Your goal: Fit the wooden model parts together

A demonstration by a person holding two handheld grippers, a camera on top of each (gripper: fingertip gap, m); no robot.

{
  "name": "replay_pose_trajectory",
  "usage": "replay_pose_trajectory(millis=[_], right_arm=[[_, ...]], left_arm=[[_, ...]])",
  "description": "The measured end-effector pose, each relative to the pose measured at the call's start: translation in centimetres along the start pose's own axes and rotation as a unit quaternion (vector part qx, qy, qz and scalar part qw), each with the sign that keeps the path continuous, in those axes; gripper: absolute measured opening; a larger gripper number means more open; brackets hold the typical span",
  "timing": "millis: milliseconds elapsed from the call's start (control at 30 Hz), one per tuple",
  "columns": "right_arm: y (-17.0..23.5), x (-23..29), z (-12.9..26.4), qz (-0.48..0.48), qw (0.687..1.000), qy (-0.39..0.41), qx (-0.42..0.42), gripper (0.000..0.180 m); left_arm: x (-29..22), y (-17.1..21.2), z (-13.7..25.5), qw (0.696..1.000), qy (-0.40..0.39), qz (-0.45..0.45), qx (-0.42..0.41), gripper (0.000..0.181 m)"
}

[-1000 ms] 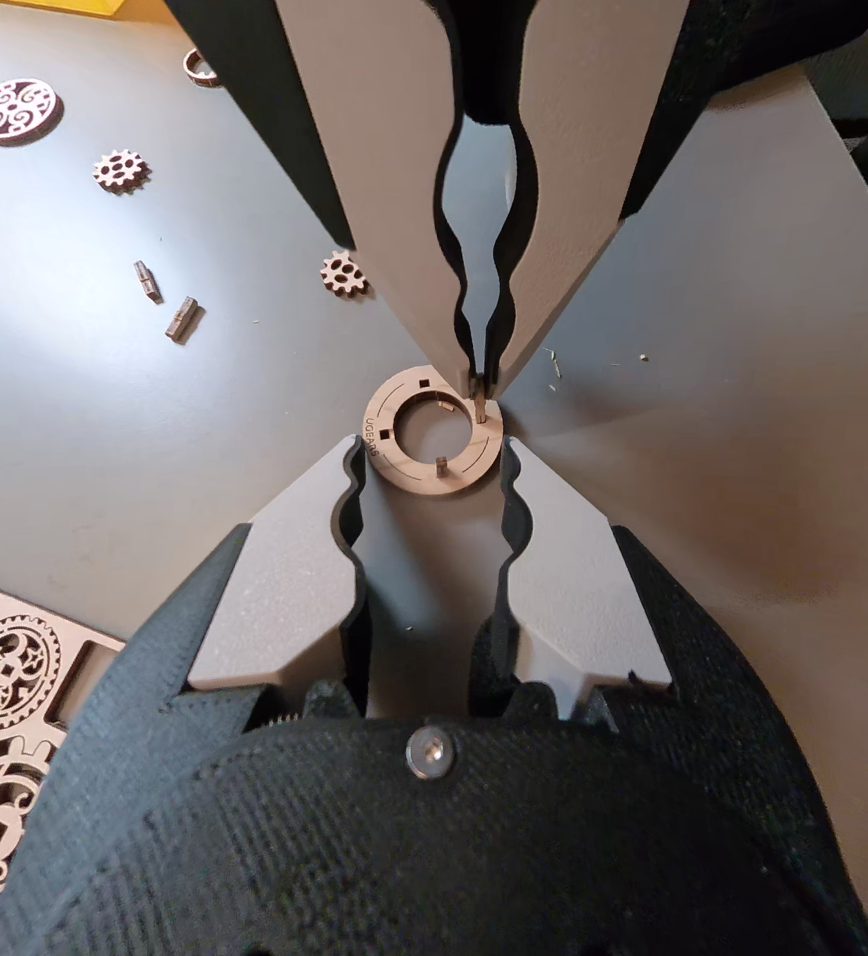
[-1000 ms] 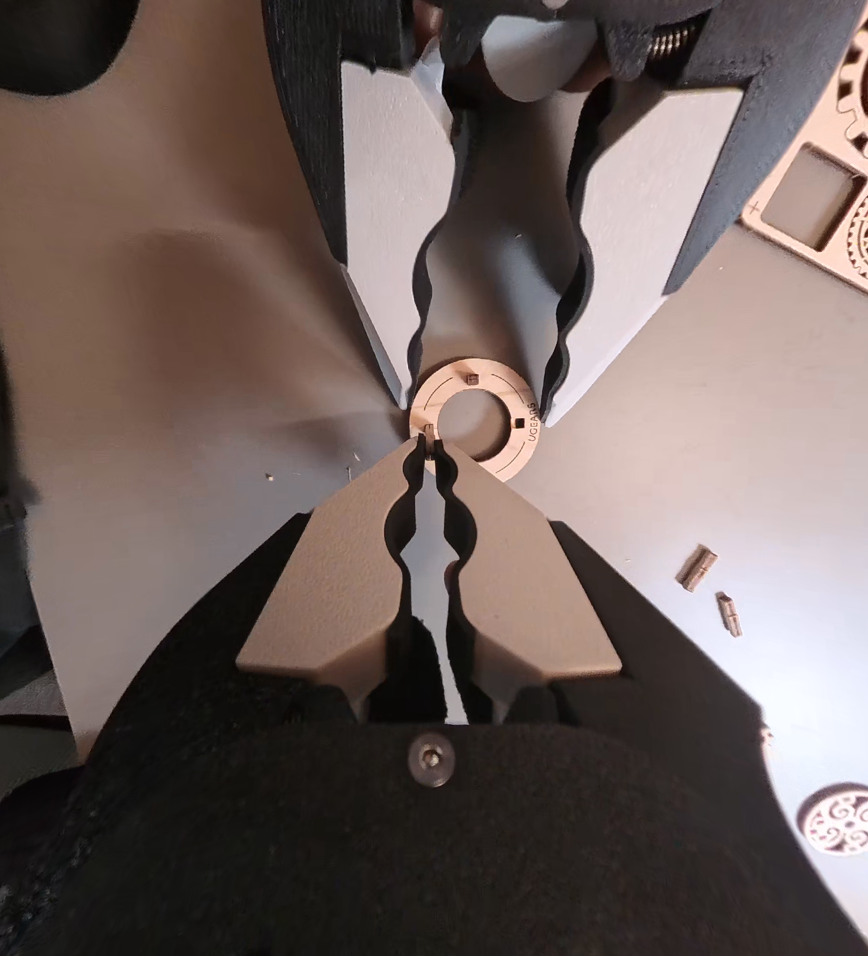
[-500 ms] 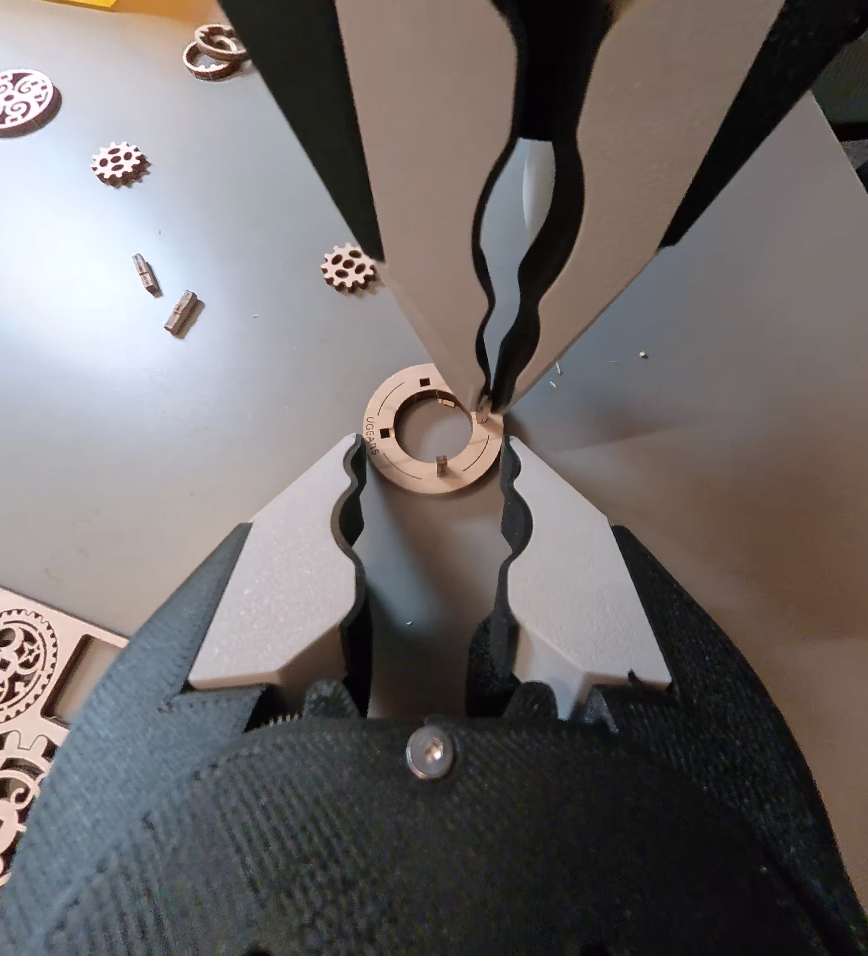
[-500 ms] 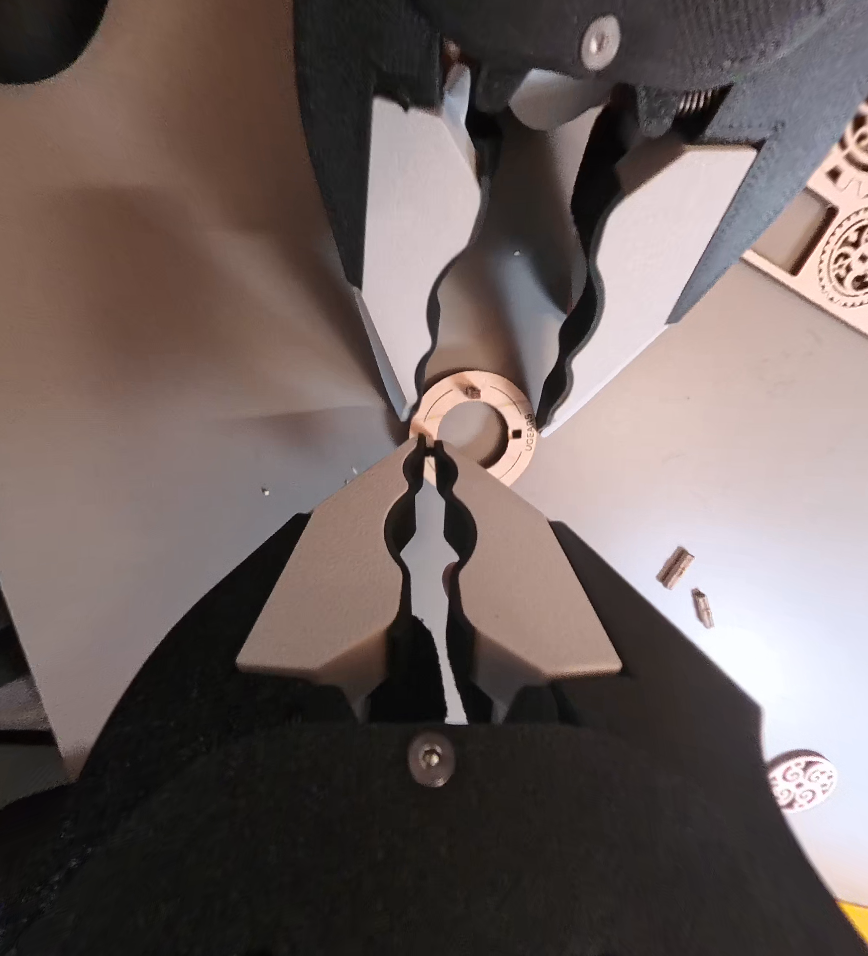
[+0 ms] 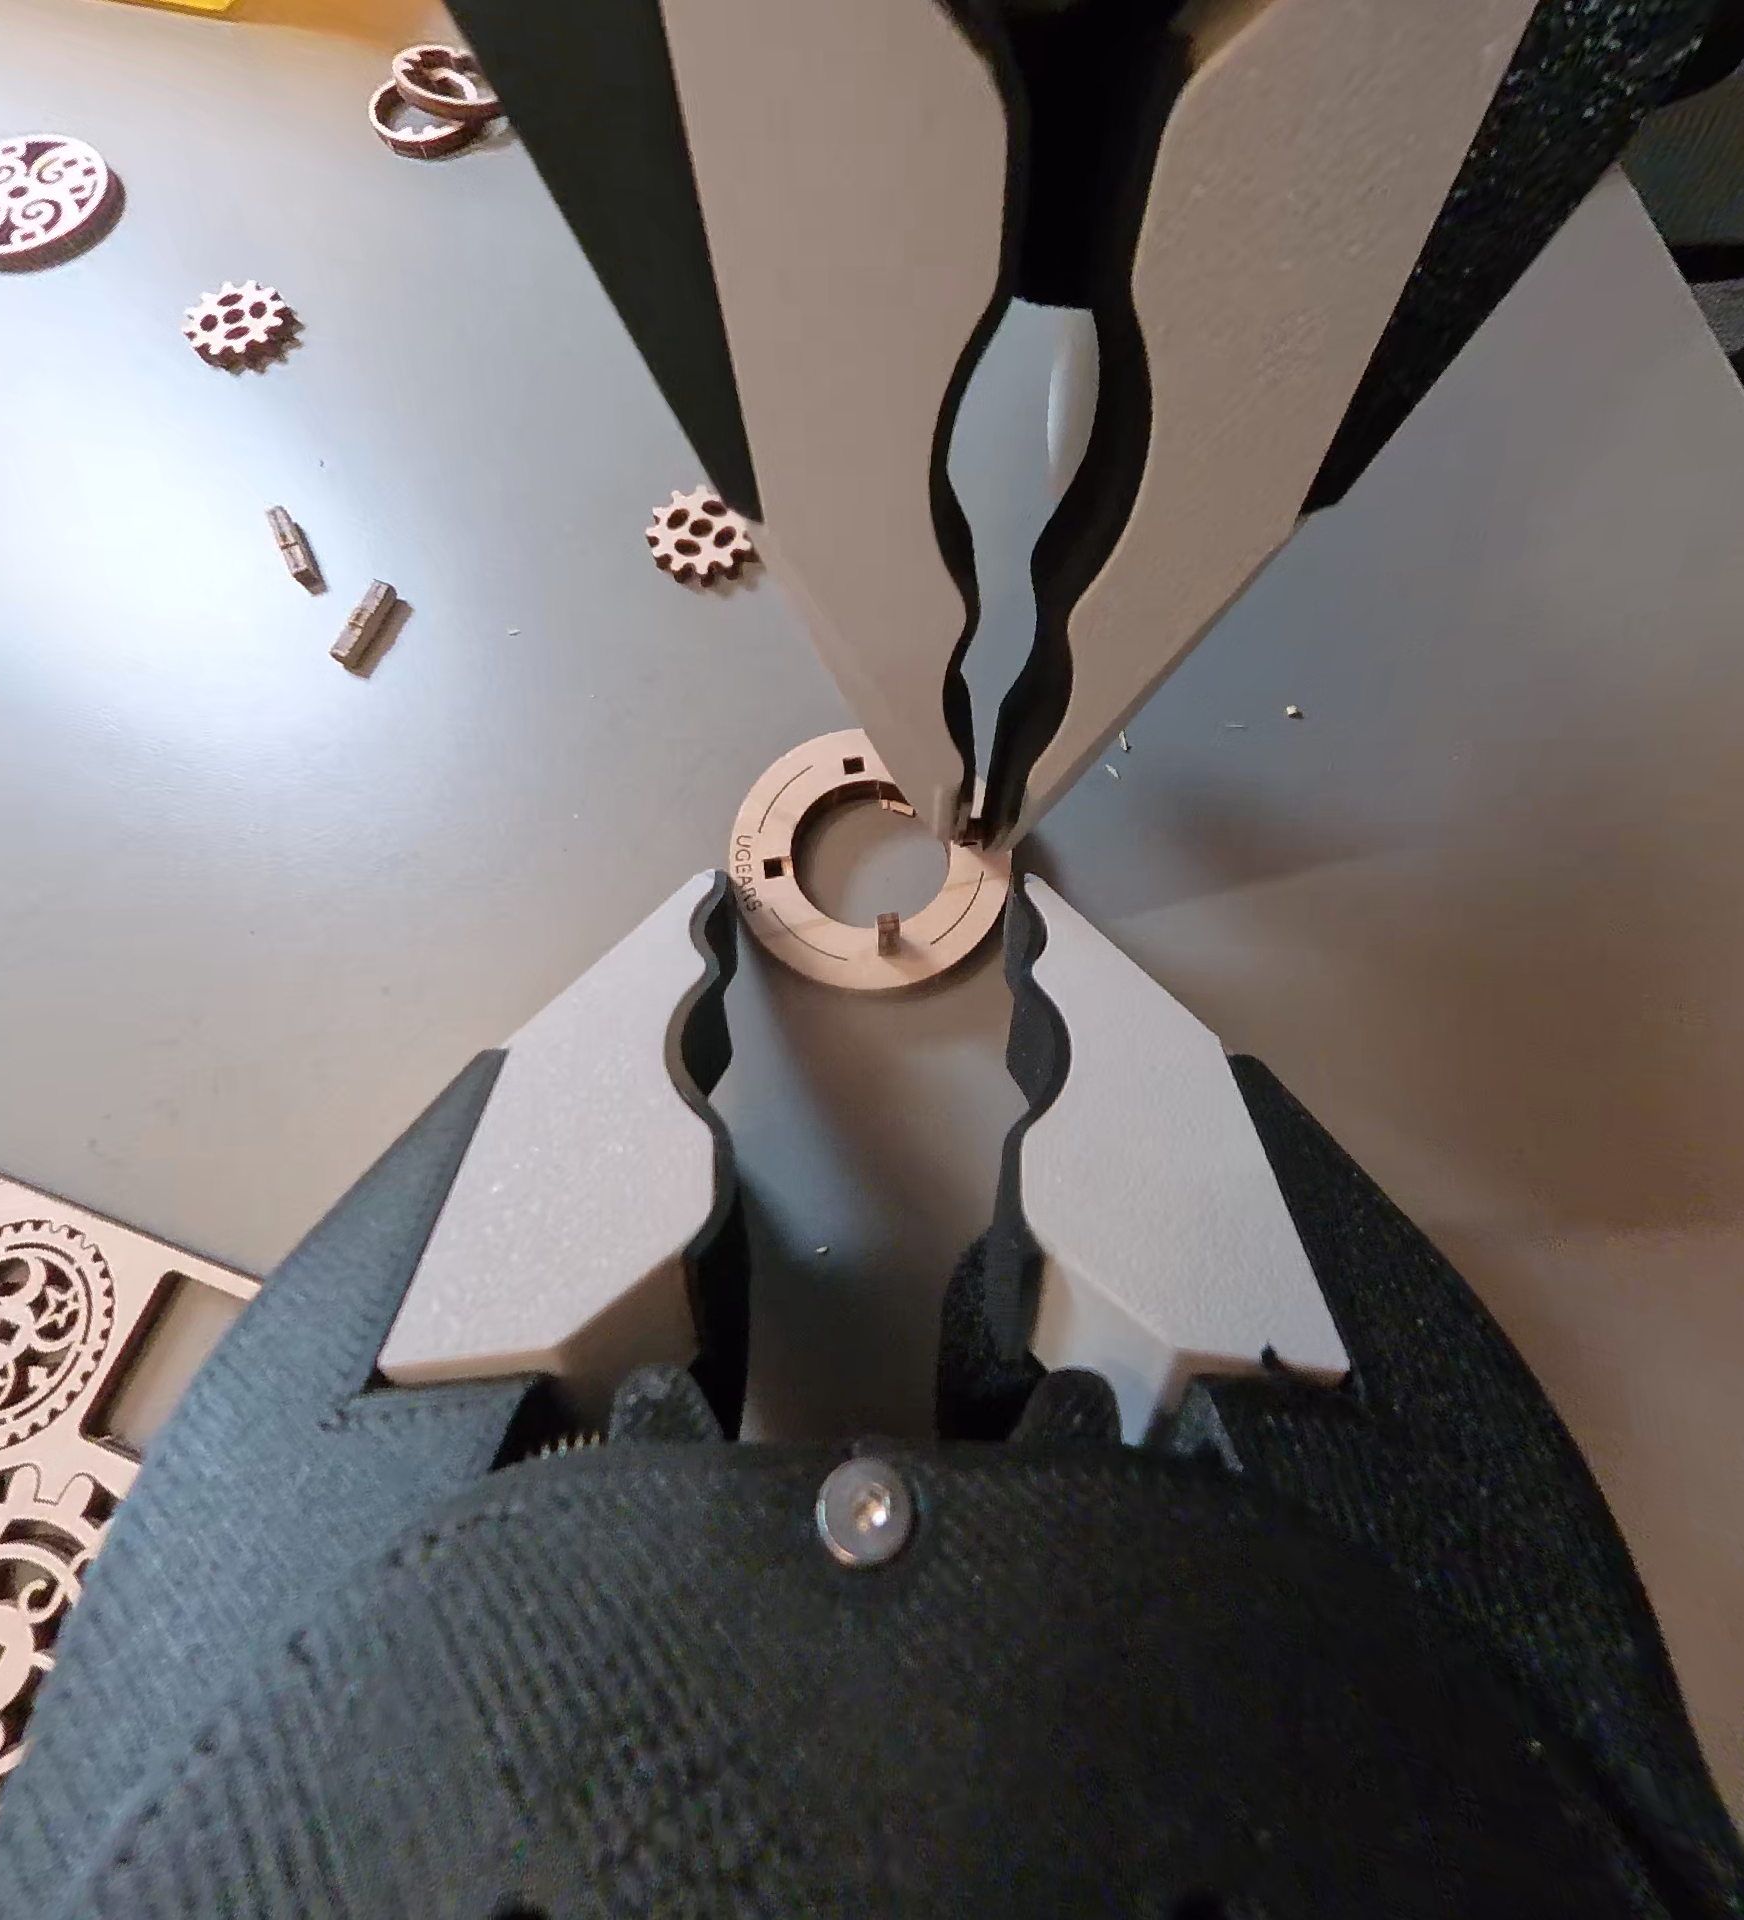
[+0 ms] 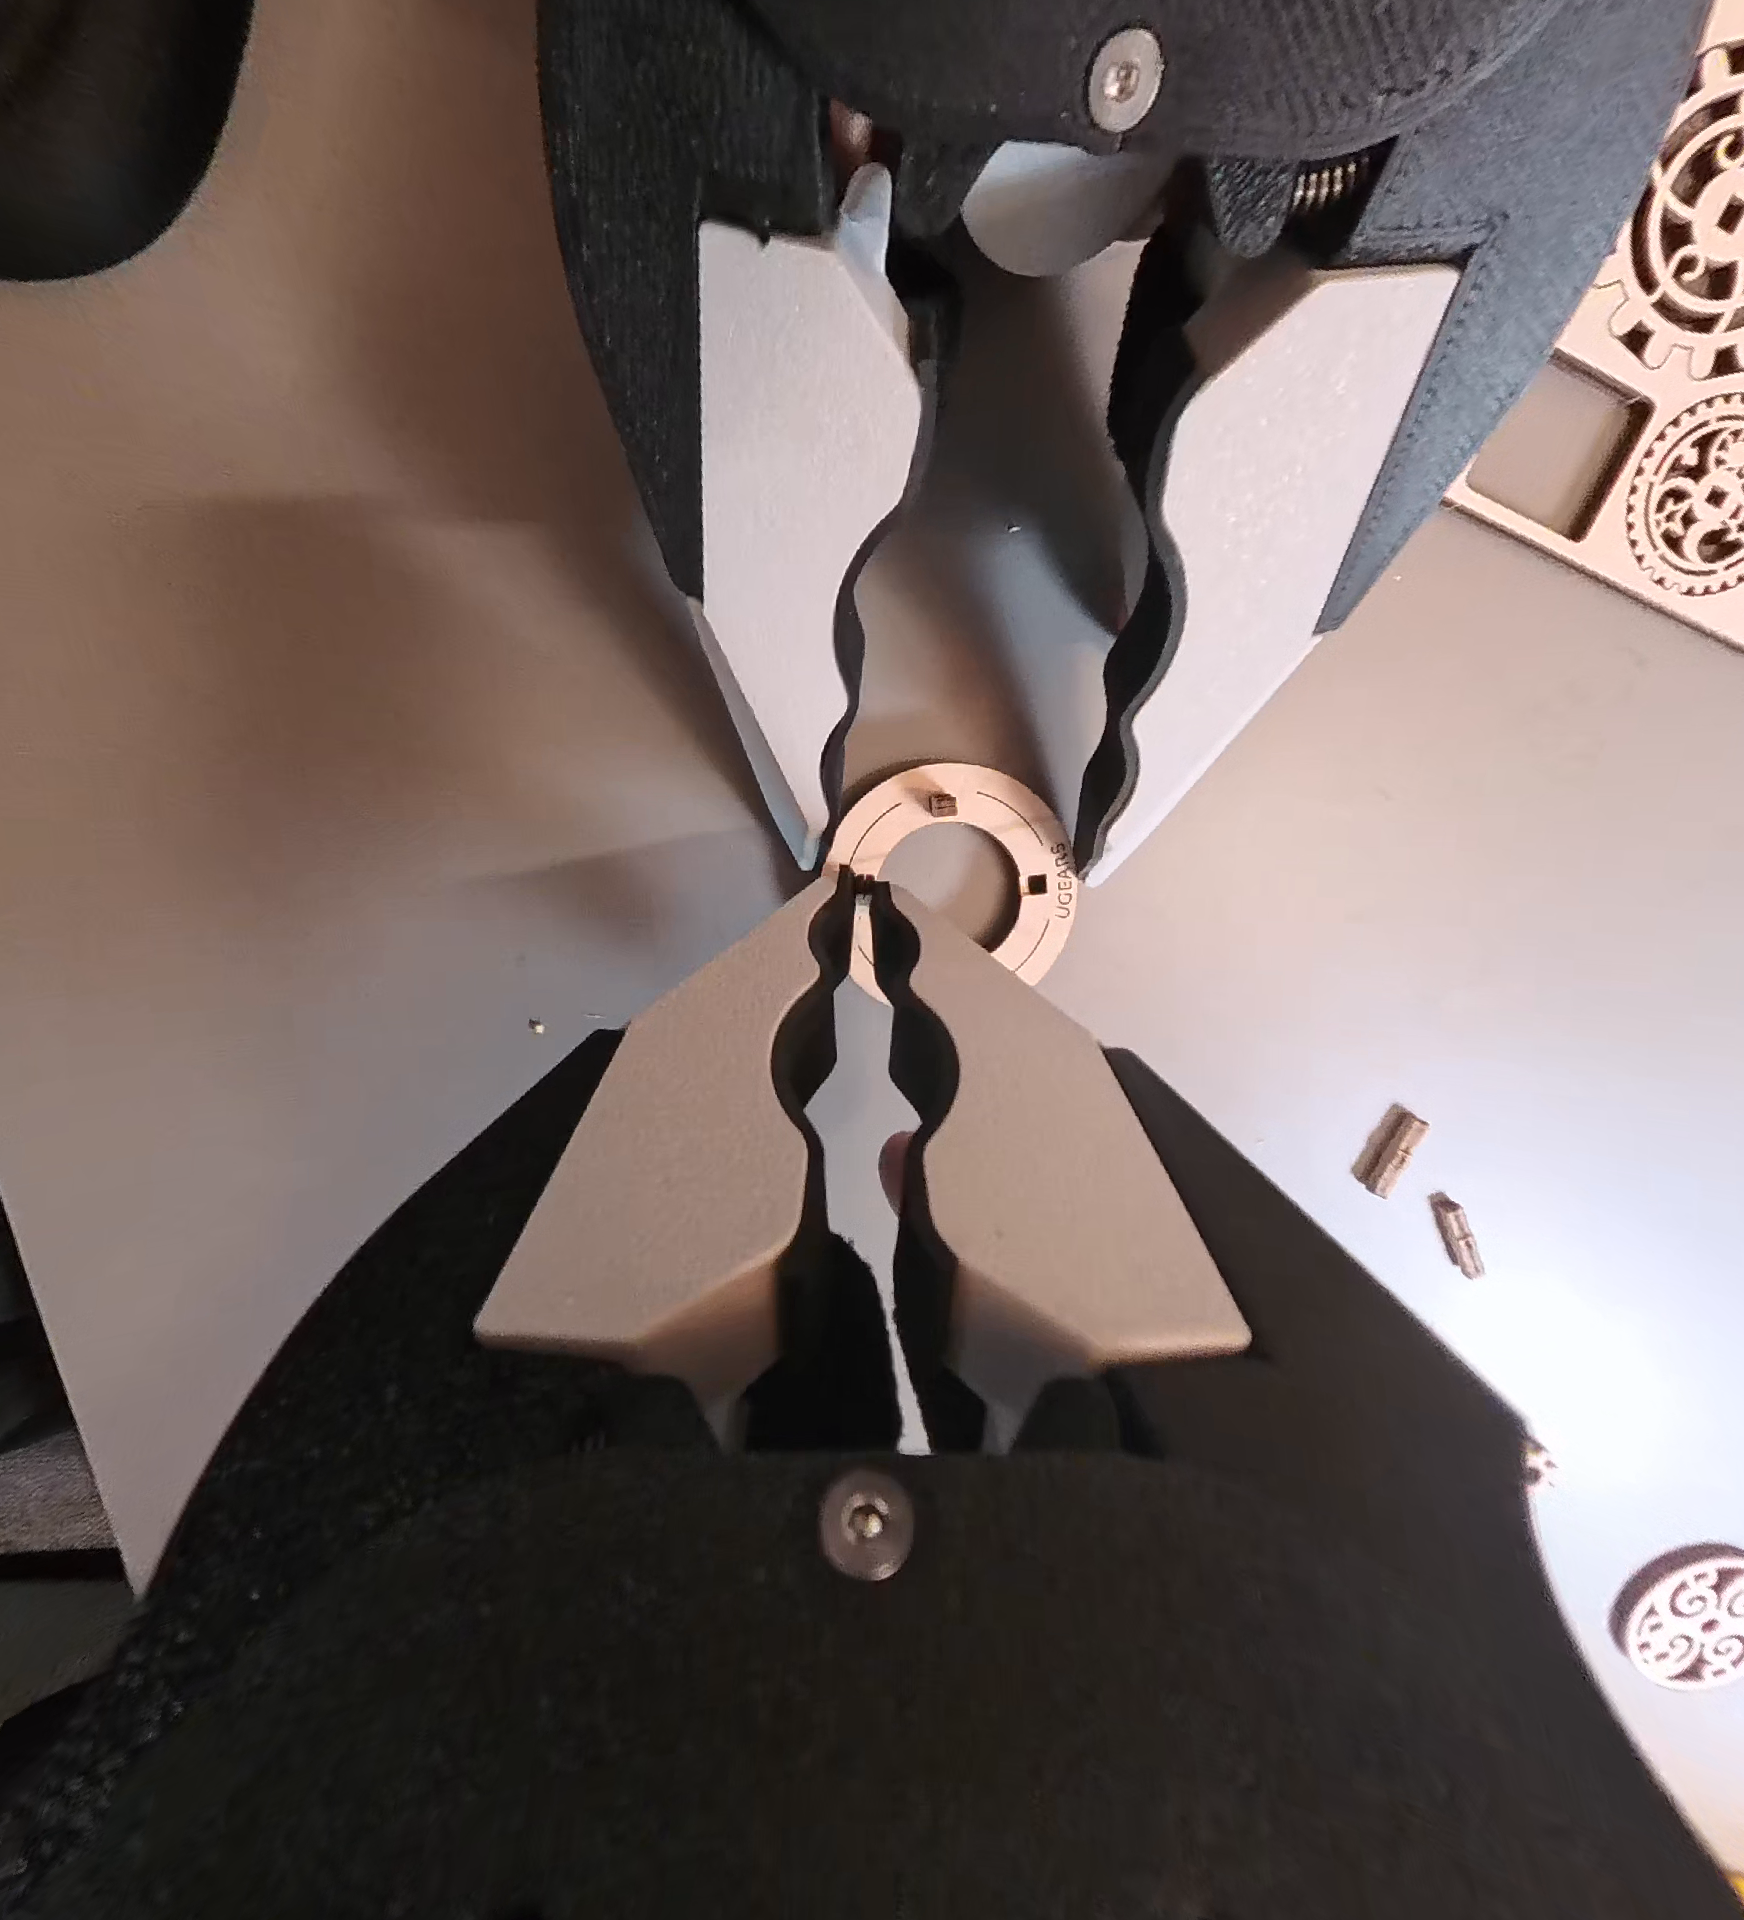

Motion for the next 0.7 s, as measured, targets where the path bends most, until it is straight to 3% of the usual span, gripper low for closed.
replay_pose_trajectory(millis=[367,700], right_arm=[[2.1,-0.2,-0.2,-0.041,0.992,-0.021,-0.114,0.001],[1.9,0.0,-0.2,0.014,0.996,0.005,-0.092,0.001]], left_arm=[[0.1,0.0,0.0,1.000,0.004,0.005,0.000,0.051],[0.1,0.0,0.0,1.000,0.005,0.005,0.000,0.051]])
Point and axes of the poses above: each gripper's, where its closed fingertips meet, z back along the fingers, y out of its underside, x = y × z across the jaws, the point moved 9 cm from there along z, back along the fingers, and after that the axes turned 10 degrees about x, right-handed, at the moved point
